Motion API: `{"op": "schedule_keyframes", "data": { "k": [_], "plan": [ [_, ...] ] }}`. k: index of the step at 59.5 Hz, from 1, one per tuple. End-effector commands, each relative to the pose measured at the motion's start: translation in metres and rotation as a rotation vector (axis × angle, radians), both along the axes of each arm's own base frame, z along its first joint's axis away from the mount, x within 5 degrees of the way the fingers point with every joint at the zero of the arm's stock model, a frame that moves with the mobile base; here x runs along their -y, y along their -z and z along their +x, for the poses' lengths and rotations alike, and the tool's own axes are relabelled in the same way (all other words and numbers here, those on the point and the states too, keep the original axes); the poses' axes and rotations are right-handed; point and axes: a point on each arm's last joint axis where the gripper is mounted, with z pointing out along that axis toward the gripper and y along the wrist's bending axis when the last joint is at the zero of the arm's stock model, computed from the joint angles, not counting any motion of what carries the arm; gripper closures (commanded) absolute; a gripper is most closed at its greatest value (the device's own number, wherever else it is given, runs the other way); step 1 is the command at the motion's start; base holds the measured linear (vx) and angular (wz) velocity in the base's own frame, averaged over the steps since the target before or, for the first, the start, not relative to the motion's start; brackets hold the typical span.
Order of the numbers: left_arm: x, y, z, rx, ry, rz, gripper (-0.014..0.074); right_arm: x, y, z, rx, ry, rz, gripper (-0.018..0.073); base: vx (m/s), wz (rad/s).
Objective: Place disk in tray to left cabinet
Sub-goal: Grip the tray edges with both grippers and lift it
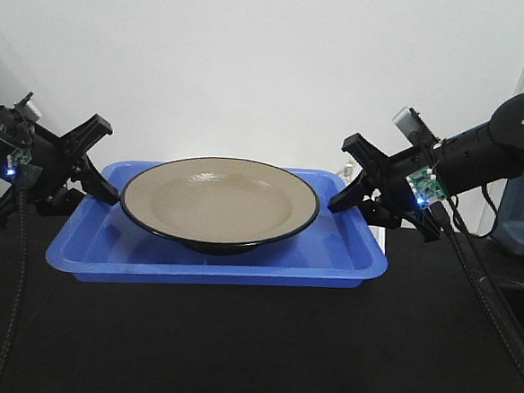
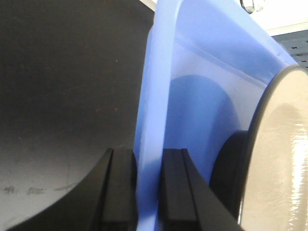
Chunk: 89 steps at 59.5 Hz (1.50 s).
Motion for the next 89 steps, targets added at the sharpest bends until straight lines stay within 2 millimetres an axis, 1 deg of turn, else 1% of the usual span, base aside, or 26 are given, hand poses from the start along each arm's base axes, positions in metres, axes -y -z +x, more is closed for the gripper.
{"op": "schedule_keyframes", "data": {
  "k": [1,10,89],
  "plan": [
    [0.0261,-0.0478,-0.0254,0.068,0.070,-0.234,0.0597,-0.0257,-0.0556,-0.0337,0.069,-0.119,0.214,0.0564,0.00,0.00],
    [0.0255,-0.0492,-0.0231,0.090,0.051,-0.241,0.0597,-0.0256,-0.0554,-0.0336,0.080,-0.127,0.206,0.0563,0.00,0.00],
    [0.0255,-0.0491,-0.0231,0.089,0.051,-0.241,0.0597,-0.0254,-0.0552,-0.0335,0.080,-0.125,0.203,0.0563,-0.01,0.01]
  ]
}}
